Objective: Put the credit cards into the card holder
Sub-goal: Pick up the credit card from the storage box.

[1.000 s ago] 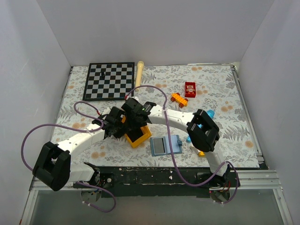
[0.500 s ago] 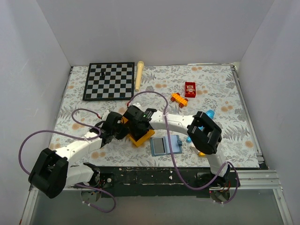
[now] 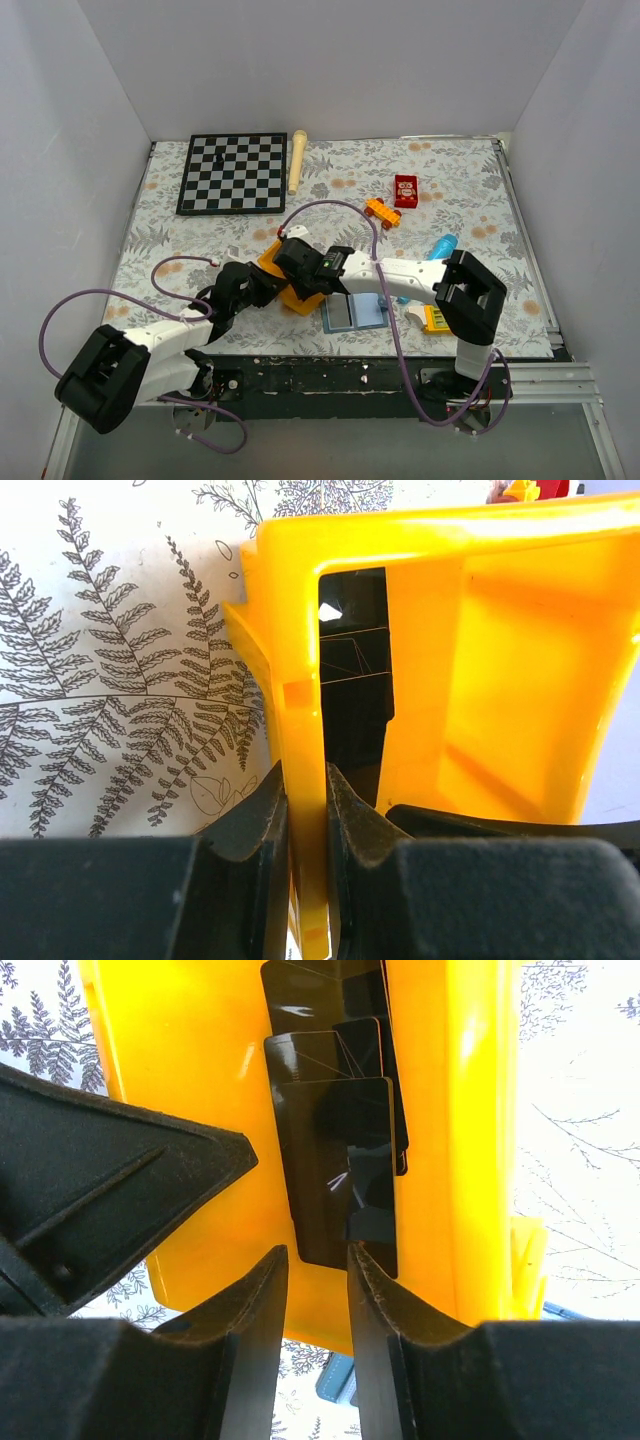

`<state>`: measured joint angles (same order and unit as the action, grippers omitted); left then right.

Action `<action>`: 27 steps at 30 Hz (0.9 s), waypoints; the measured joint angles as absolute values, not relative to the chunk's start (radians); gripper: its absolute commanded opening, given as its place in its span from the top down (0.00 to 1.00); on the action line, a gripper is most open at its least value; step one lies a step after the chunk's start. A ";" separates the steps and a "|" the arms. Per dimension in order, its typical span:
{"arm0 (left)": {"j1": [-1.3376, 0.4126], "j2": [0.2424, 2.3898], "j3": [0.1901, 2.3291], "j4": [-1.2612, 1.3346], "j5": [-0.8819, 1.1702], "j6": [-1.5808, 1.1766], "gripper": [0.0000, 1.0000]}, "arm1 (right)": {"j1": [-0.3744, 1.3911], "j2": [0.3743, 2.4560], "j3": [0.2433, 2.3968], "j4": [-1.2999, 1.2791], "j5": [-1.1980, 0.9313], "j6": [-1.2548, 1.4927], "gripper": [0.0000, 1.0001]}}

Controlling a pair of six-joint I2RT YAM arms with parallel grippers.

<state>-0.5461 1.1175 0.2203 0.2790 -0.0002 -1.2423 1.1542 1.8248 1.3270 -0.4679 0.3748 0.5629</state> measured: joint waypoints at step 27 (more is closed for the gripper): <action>-0.546 1.070 0.394 -0.139 -0.097 -1.203 1.00 | 1.162 2.021 1.503 -0.565 0.402 0.511 0.54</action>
